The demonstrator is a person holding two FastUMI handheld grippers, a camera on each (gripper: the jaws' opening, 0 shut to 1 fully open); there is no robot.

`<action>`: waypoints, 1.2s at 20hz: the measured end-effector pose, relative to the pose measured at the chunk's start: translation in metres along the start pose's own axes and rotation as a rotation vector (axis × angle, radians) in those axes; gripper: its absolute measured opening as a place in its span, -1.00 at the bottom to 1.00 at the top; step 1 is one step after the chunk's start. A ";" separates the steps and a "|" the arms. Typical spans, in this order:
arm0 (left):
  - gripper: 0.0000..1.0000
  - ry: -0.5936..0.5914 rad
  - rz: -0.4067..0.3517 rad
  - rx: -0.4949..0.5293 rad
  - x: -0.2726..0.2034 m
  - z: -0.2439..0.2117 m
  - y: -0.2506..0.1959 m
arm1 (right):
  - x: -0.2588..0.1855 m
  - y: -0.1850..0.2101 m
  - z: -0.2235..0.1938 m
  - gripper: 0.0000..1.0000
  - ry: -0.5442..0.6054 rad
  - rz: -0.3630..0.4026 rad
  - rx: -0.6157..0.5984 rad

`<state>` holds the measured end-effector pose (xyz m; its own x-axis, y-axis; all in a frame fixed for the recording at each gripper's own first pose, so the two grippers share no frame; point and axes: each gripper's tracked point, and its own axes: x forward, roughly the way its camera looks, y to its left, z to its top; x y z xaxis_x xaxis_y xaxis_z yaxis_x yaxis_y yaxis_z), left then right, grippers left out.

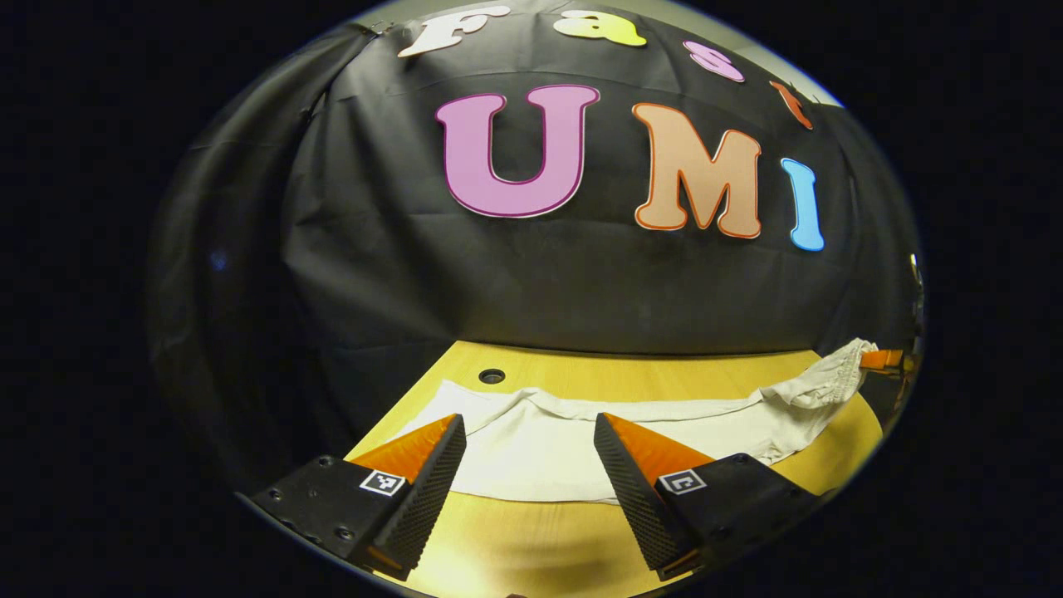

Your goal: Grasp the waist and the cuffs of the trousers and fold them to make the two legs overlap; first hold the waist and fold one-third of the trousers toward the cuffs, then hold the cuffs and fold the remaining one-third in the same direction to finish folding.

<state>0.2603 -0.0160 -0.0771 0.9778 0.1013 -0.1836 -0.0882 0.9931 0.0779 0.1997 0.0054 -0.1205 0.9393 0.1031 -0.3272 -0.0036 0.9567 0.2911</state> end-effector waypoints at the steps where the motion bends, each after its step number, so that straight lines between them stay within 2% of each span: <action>1: 0.89 0.008 -0.005 -0.004 0.003 -0.003 0.007 | 0.001 0.023 0.000 -0.67 0.000 0.028 -0.018; 5: 0.88 0.035 0.001 -0.016 0.024 -0.020 0.045 | 0.008 0.113 -0.015 -0.67 0.010 0.142 -0.092; 9: 0.90 0.085 0.014 -0.004 0.047 -0.045 0.089 | 0.025 0.177 -0.051 -0.67 0.049 0.226 -0.145; 13: 0.89 0.119 0.016 0.013 0.070 -0.064 0.124 | 0.044 0.216 -0.095 -0.67 0.103 0.285 -0.174; 18: 0.89 0.173 -0.005 0.026 0.103 -0.095 0.146 | 0.044 0.237 -0.142 -0.67 0.175 0.325 -0.244; 19: 0.93 0.181 -0.009 0.025 0.110 -0.100 0.149 | 0.043 0.241 -0.148 -0.44 0.185 0.338 -0.252; 20: 0.90 0.188 -0.010 0.026 0.115 -0.107 0.153 | 0.044 0.244 -0.153 -0.54 0.191 0.354 -0.256; 21: 0.89 0.201 -0.011 0.030 0.120 -0.114 0.156 | 0.034 0.247 -0.156 -0.48 0.206 0.376 -0.260; 22: 0.89 0.212 -0.010 0.036 0.125 -0.120 0.157 | 0.033 0.249 -0.159 -0.02 0.211 0.384 -0.264; 24: 0.89 0.227 -0.012 0.044 0.130 -0.127 0.157 | 0.031 0.245 -0.154 0.76 0.198 0.372 -0.292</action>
<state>0.3494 0.1607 -0.2126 0.9104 0.1053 -0.4000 -0.0635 0.9912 0.1163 0.1752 0.2849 -0.1976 0.7732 0.4738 -0.4215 -0.4476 0.8786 0.1665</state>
